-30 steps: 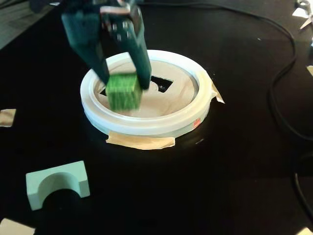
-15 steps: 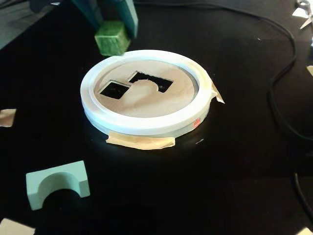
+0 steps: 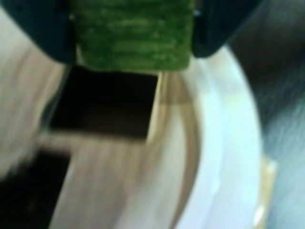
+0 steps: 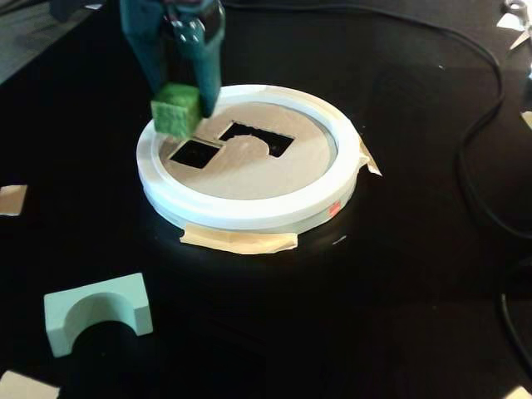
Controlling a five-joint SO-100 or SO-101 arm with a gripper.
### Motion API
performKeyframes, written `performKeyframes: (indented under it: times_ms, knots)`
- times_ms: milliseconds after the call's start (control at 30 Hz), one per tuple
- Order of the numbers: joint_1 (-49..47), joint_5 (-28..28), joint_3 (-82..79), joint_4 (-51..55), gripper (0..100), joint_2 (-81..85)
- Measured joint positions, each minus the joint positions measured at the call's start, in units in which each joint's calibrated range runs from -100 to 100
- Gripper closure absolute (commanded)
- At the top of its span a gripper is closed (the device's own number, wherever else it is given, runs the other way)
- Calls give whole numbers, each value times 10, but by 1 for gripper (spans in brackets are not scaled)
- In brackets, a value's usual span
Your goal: Pick up the square block and drop it in corresponding square shaped hole
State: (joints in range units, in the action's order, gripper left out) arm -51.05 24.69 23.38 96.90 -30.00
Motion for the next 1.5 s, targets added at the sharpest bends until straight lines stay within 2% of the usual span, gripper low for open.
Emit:
performKeyframes:
  times_ms: [433,467,667,700,1500]
  knots:
    - [0,-14,1,-3,62,-20]
    - [1,-14,1,-3,60,-20]
    - [9,-16,1,-4,33,-20]
    - [9,-16,1,-7,32,-20]
    - [8,-22,1,21,31,45]
